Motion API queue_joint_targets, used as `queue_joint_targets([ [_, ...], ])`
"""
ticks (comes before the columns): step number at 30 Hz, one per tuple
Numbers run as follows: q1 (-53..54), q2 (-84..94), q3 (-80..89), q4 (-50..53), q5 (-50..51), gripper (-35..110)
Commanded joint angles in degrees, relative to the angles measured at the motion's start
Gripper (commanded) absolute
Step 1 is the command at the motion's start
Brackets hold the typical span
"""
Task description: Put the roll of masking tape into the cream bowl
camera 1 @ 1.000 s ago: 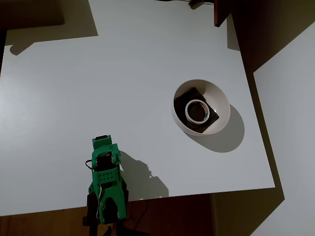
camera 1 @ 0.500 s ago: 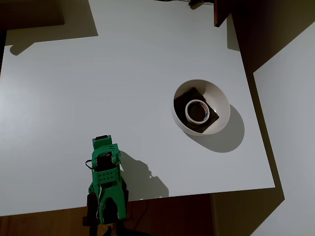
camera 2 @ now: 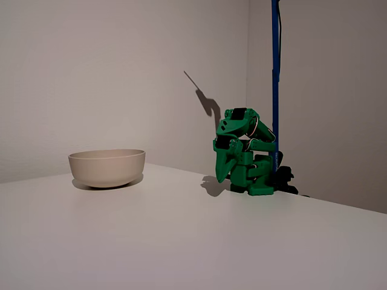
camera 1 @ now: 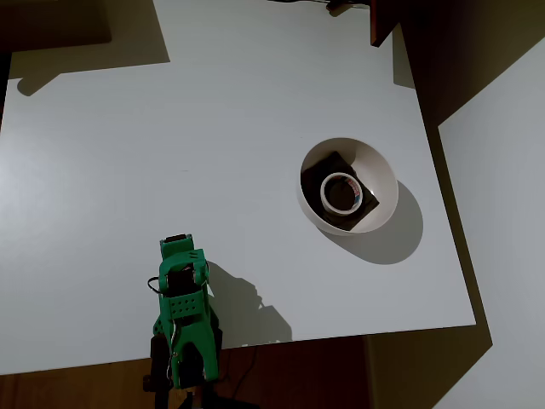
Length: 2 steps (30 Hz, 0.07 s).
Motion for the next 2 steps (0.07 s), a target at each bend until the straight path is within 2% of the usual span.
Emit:
queue_joint_targets([
  [1,-0.62,0.44,-1.58,0.62,-0.35,-8],
  [2,-0.62,0.44,-1.58,0.62,-0.35,-8],
])
